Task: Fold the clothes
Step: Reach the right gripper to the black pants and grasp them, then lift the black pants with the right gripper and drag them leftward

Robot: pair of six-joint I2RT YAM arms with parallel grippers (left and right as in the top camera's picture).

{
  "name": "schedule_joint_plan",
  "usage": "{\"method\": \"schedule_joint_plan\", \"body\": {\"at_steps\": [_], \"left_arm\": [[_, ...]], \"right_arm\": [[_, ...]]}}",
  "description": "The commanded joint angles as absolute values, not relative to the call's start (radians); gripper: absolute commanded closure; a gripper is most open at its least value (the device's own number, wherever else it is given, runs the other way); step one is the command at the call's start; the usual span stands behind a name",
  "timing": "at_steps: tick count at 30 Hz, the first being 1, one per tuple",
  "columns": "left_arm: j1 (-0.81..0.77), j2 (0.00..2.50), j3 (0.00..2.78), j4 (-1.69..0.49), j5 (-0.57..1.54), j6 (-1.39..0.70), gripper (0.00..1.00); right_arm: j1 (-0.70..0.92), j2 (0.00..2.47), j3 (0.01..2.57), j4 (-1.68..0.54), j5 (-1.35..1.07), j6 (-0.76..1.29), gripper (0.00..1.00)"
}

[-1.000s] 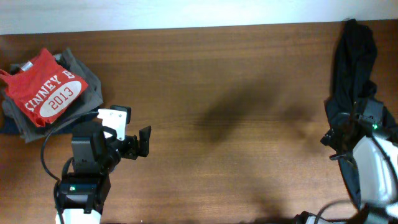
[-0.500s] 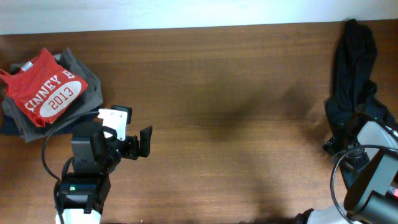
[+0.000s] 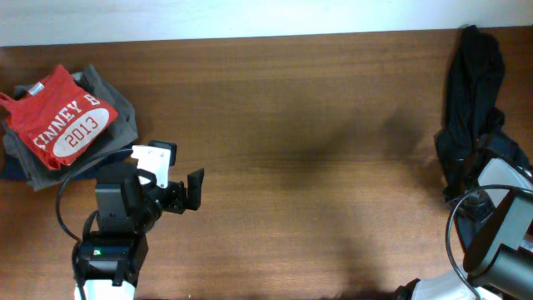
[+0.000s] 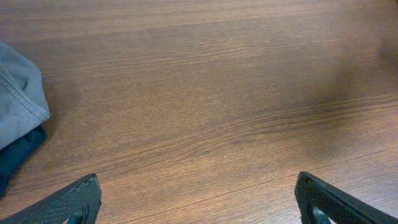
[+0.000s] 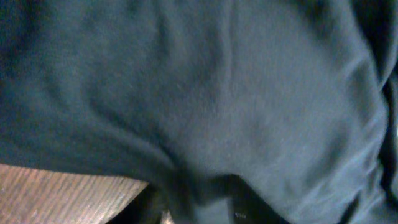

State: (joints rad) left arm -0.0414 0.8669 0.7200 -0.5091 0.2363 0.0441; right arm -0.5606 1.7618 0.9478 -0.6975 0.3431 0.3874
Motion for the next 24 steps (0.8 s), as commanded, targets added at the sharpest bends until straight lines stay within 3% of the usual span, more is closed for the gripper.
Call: {"method": "schedule_joint_plan", "body": {"at_steps": [1, 3, 4, 12, 24], "left_arm": [[-0.045, 0.862, 0.744, -0.498, 0.251, 0.038, 0.01], [-0.045, 0.862, 0.744, -0.495, 0.251, 0.038, 0.01], [-0.045, 0.862, 0.744, -0.493, 0.251, 0.038, 0.01], [-0.045, 0.862, 0.744, -0.472, 0.247, 0.038, 0.01], [-0.045, 0.862, 0.744, -0.395, 0.174, 0.038, 0.01]], "right_arm": [[-0.564, 1.798, 0.917, -0.706, 0.347, 0.398, 0.79], [-0.563, 1.798, 0.918, -0.708, 0.315, 0.398, 0.94], [-0.563, 1.798, 0.918, -0.715, 0.284, 0.398, 0.96], [-0.488, 1.781, 0.937, -0.769, -0.020, 0.347, 0.96], [0.159, 1.682, 1.105, -0.534, -0.345, 0.410, 0.96]]}}
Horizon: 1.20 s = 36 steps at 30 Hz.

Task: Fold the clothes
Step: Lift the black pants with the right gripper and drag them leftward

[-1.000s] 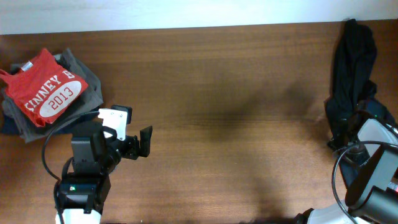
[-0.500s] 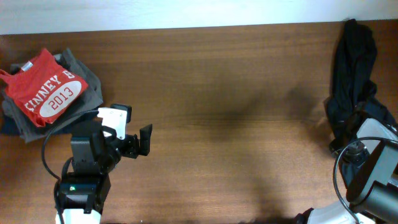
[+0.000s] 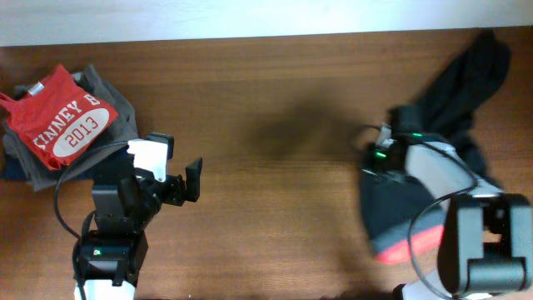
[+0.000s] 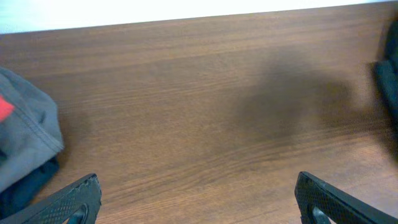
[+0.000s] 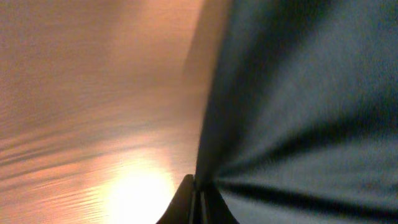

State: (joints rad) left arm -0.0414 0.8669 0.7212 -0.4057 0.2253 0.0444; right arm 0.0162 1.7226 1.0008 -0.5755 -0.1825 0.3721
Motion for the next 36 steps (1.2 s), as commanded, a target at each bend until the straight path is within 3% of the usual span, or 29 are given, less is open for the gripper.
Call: {"method": "schedule_joint_plan", "body": {"at_steps": [1, 2, 3, 4, 6, 11, 16, 22, 28, 36], "left_arm": [[-0.045, 0.862, 0.744, -0.389, 0.162, 0.038, 0.01], [-0.045, 0.862, 0.744, -0.383, 0.160, 0.038, 0.01], [-0.045, 0.862, 0.744, -0.373, 0.160, 0.038, 0.01], [-0.045, 0.862, 0.744, -0.371, 0.160, 0.038, 0.01], [-0.045, 0.862, 0.744, -0.375, 0.161, 0.038, 0.01], [-0.045, 0.862, 0.744, -0.387, 0.233, 0.038, 0.01], [-0.045, 0.863, 0.744, -0.387, 0.359, 0.038, 0.01], [-0.046, 0.916, 0.740, -0.428, 0.387, -0.010, 0.01], [-0.046, 1.085, 0.740, -0.496, 0.450, -0.015, 0.01], [-0.048, 1.393, 0.740, -0.489, 0.607, -0.015, 0.01]], "right_arm": [[0.202, 1.682, 1.141, -0.521, -0.338, 0.409, 0.96], [0.244, 1.682, 1.184, -0.517, -0.316, 0.409, 0.92], [0.293, 1.682, 1.261, -0.537, -0.252, 0.409, 0.79], [0.305, 1.682, 1.306, -0.566, -0.221, 0.409, 0.73], [0.305, 1.681, 1.386, -0.654, -0.163, 0.409, 0.66], [0.228, 1.667, 1.568, -0.957, 0.017, 0.408, 0.64], [0.082, 1.604, 1.640, -1.119, 0.081, 0.371, 0.61], [-0.134, 1.484, 1.640, -1.194, 0.079, 0.358, 0.39], [-0.266, 1.422, 1.640, -1.268, 0.076, 0.292, 0.39], [-0.288, 1.416, 1.640, -1.280, 0.046, 0.292, 0.39]]}}
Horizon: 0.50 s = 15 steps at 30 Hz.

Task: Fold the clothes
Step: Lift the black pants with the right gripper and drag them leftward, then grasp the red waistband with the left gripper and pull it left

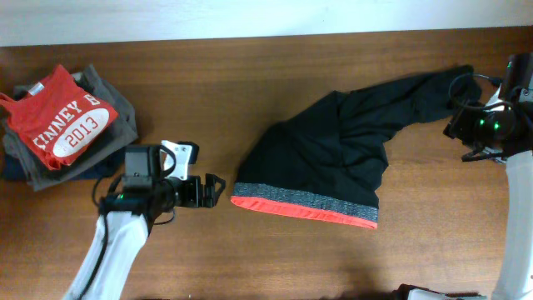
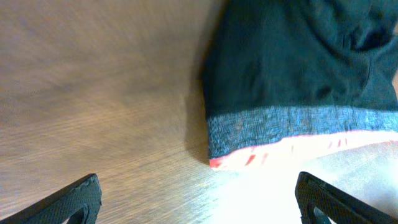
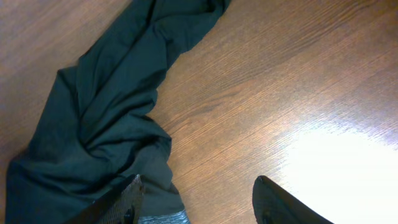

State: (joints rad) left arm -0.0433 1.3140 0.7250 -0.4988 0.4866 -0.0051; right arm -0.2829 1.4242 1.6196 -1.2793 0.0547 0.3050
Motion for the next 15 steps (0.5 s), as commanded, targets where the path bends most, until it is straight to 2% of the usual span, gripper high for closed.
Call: {"method": "schedule_joint_plan", "body": {"at_steps": [1, 9, 15], "left_arm": [[-0.051, 1.425, 0.740, -0.481, 0.633, -0.015, 0.01], [-0.123, 1.630, 0.740, -0.384, 0.700, -0.015, 0.03], [-0.184, 1.681, 0.740, -0.332, 0.728, -0.015, 0.26]], "right_arm": [[-0.288, 1.416, 1.640, -1.280, 0.045, 0.292, 0.39], [-0.288, 1.416, 1.639, -1.284, 0.046, 0.292, 0.39], [-0.289, 1.416, 1.639, -1.284, 0.046, 0.292, 0.39]]}}
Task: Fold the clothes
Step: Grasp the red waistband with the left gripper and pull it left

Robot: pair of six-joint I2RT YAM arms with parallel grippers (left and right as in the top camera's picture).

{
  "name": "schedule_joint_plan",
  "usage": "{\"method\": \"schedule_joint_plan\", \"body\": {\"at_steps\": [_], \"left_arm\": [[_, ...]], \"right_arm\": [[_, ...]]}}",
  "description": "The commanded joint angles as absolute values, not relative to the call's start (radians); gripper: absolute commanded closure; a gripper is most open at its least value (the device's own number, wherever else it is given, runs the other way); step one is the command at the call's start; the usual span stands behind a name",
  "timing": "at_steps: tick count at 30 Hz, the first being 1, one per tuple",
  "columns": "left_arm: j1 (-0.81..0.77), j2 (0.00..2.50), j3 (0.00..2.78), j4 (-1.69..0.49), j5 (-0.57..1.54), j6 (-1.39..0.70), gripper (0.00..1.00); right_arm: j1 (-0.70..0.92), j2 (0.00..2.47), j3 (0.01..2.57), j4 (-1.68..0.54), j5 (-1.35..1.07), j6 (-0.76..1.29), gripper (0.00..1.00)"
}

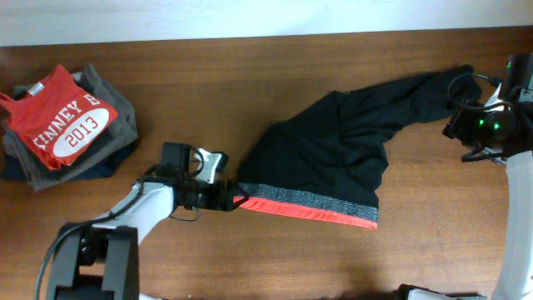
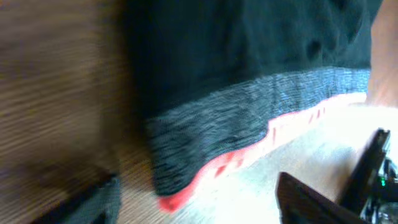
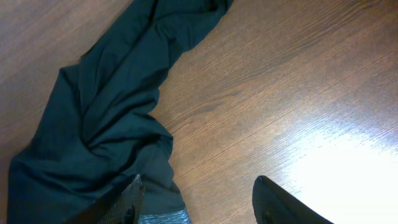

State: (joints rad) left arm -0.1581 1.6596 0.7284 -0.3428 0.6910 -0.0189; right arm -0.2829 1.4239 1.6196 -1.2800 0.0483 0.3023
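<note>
A black garment [image 1: 333, 154] with a grey and red hem [image 1: 308, 204] lies spread over the middle and right of the table, one long part reaching to the far right. My left gripper [image 1: 226, 200] is open low at the hem's left corner. In the left wrist view that corner [image 2: 186, 180] lies between the spread fingers [image 2: 311, 199]. My right gripper [image 1: 458, 127] is open beside the far right end of the garment. Below it, the right wrist view shows the black cloth [image 3: 112, 112] and bare wood, with nothing between the fingers [image 3: 280, 205].
A stack of folded clothes [image 1: 67, 125], a red printed shirt on top, sits at the table's far left. The wooden table [image 1: 250, 75] runs to a white wall at the back. The right arm [image 1: 516, 183] comes up along the right edge.
My left gripper has moved right and down to the table, from just short of the hem to its left corner, which now lies between the open fingers. The garment and right arm have not moved.
The black garment was first a heap at the right edge with my right gripper buried in it. Then the right gripper was shut on it nearer the middle. Later the garment lay spread and the right gripper stood open at the far right. The left gripper has moved to the hem.
</note>
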Motion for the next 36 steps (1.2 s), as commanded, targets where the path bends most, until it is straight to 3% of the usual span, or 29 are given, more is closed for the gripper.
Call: {"method": "schedule_joint_plan", "body": {"at_steps": [1, 5, 7, 12, 18, 19, 20, 21, 24, 26, 29, 36], "left_arm": [[-0.191, 1.681, 0.740, -0.323, 0.725, -0.015, 0.33], [-0.198, 1.681, 0.741, -0.282, 0.726, -0.020, 0.84], [-0.197, 1.681, 0.744, -0.277, 0.725, -0.038, 0.99], [-0.131, 1.673, 0.844, -0.293, 0.646, -0.064, 0.99], [0.068, 1.670, 1.179, -0.312, 0.469, -0.140, 0.99], [0.093, 1.670, 1.224, -0.320, 0.466, -0.157, 0.95], [0.114, 1.670, 1.266, -0.333, 0.468, -0.172, 0.66], [0.128, 1.670, 1.299, -0.347, 0.483, -0.172, 0.00], [0.139, 1.670, 1.341, -0.452, 0.529, -0.171, 0.00], [0.126, 1.674, 1.335, -0.648, 0.508, -0.148, 0.00], [0.101, 1.692, 1.293, -0.855, 0.349, -0.112, 0.00], [0.034, 1.706, 1.110, -0.833, 0.321, -0.116, 0.01]], "right_arm": [[-0.288, 1.416, 1.639, -1.285, 0.046, 0.292, 0.39], [-0.288, 1.416, 1.639, -1.287, 0.046, 0.292, 0.39], [-0.288, 1.416, 1.639, -1.288, 0.046, 0.292, 0.39], [-0.289, 1.416, 1.639, -1.288, 0.046, 0.292, 0.39], [-0.289, 1.416, 1.639, -1.287, 0.046, 0.292, 0.39], [-0.289, 1.416, 1.639, -1.287, 0.046, 0.292, 0.39], [-0.288, 1.416, 1.639, -1.287, 0.047, 0.292, 0.39], [-0.289, 1.416, 1.639, -1.287, 0.046, 0.292, 0.39], [-0.288, 1.417, 1.636, -1.287, 0.046, 0.292, 0.38], [-0.289, 1.423, 1.636, -1.287, 0.046, 0.292, 0.38], [-0.288, 1.428, 1.633, -1.287, 0.046, 0.292, 0.38], [-0.289, 1.429, 1.633, -1.289, 0.046, 0.292, 0.38]]}}
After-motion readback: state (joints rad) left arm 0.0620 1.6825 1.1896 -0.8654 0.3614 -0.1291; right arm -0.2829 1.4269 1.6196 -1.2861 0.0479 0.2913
